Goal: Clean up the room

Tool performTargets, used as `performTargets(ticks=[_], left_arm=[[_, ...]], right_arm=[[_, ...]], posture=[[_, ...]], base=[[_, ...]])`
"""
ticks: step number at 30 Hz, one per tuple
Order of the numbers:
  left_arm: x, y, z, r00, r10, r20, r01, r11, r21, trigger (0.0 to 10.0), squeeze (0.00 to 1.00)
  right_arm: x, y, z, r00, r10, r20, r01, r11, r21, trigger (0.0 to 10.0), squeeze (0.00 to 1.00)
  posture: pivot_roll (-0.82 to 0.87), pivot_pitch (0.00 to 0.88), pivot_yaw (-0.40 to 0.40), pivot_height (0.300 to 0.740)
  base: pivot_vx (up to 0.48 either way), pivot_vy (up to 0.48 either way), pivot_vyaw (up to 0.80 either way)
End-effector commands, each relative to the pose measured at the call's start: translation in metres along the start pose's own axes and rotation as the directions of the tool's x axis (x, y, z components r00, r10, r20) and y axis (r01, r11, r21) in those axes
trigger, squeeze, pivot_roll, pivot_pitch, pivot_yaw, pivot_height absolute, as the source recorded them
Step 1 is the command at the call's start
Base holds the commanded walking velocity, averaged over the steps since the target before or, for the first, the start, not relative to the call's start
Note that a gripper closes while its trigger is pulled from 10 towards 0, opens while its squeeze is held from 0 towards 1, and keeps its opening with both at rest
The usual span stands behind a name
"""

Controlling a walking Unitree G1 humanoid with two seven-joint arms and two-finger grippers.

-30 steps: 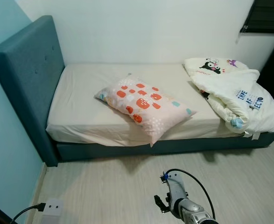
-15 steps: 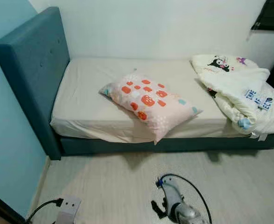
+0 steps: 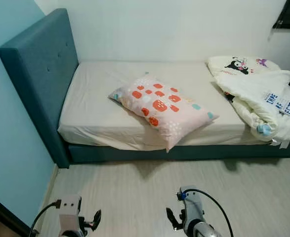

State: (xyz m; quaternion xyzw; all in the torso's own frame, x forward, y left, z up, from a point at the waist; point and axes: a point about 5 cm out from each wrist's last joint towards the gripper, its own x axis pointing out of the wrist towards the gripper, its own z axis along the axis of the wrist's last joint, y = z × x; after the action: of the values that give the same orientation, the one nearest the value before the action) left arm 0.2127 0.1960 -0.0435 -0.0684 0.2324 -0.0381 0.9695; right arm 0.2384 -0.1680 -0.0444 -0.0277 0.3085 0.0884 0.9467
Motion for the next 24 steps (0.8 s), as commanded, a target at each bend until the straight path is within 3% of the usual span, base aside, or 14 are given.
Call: performTargets(ticks=[1, 6, 9, 18, 24], left_arm=[[0.001, -0.003, 0.002, 1.0, -0.011, 0.021, 0.012, 0.999, -0.051, 10.0, 0.0], [0.005, -0.008, 0.009, 0.996, -0.052, 0.069, 0.058, 0.995, -0.087, 10.0, 0.0], [0.006, -0.01, 0.012, 0.993, -0.075, 0.091, 0.082, 0.994, -0.068, 10.0, 0.0], [-0.005, 0.007, 0.003, 0.994, -0.084, 0.076, 0.091, 0.991, -0.095, 10.0, 0.0], [0.003, -0.001, 0.014, 0.988, -0.118, 0.102, 0.128, 0.987, -0.094, 10.0, 0.0]], right_arm=[[0.0, -0.002, 0.002, 1.0, -0.004, 0.011, 0.003, 1.0, 0.008, 10.0, 0.0], [0.0, -0.006, 0.005, 1.0, -0.005, 0.02, 0.005, 1.0, -0.001, 10.0, 0.0], [0.0, -0.01, 0.005, 1.0, -0.021, 0.02, 0.021, 1.0, 0.015, 10.0, 0.0], [0.0, -0.009, 0.004, 0.999, -0.035, 0.012, 0.035, 0.999, 0.036, 10.0, 0.0], [0.001, -0.008, 0.006, 0.999, -0.037, 0.003, 0.037, 0.999, 0.023, 10.0, 0.0]], posture=[[0.0, 0.043, -0.052, 0.74], [-0.01, 0.035, -0.053, 0.74], [-0.03, 0.027, -0.043, 0.74], [-0.03, 0.026, -0.023, 0.74], [-0.05, 0.015, -0.014, 0.74]], base=[[0.0, 0.0, 0.0], [0.0, 0.0, 0.0], [0.27, 0.0, 0.0], [0.398, 0.0, 0.0], [0.394, 0.0, -0.73]])
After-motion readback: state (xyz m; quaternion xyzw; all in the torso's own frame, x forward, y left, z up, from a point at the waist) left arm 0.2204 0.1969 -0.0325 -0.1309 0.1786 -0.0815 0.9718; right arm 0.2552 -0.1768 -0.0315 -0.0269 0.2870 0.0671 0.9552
